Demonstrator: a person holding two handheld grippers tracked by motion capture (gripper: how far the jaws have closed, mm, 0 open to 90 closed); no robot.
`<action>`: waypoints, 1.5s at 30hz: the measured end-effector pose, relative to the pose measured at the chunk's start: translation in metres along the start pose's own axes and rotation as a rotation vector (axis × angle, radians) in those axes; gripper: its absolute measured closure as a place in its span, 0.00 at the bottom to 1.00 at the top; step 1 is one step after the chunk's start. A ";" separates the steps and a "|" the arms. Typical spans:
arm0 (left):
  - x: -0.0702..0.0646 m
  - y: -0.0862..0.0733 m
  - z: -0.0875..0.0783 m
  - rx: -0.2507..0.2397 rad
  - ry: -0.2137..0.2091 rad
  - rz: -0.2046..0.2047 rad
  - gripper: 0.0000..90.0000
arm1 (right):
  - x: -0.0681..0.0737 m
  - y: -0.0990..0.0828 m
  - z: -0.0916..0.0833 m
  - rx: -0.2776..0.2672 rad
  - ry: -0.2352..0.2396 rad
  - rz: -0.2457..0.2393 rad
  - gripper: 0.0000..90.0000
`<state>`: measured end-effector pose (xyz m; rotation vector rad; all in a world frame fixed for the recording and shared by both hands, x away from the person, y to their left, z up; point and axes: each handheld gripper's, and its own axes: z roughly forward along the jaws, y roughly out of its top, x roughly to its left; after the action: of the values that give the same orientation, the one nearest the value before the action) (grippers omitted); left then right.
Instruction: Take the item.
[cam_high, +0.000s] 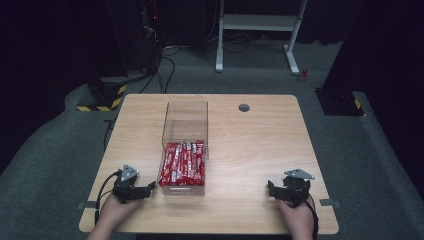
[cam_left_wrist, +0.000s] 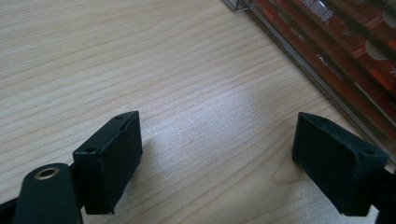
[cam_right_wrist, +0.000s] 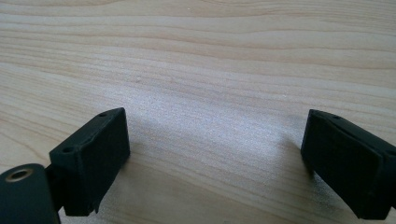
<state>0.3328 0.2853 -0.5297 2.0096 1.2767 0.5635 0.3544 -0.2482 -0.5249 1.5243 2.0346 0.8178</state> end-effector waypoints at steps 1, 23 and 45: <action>0.000 0.000 0.000 0.000 0.000 0.000 0.18 | 0.000 0.000 0.000 0.000 0.000 0.000 0.08; 0.000 0.000 0.000 -0.001 0.002 0.001 0.18 | -0.001 -0.001 -0.001 0.004 0.013 -0.013 0.08; 0.000 0.000 0.000 -0.001 0.001 0.001 0.18 | 0.002 0.005 -0.010 -0.038 0.052 -0.043 0.10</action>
<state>0.3329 0.2852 -0.5296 2.0095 1.2758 0.5658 0.3509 -0.2466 -0.5145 1.4471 2.0700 0.8833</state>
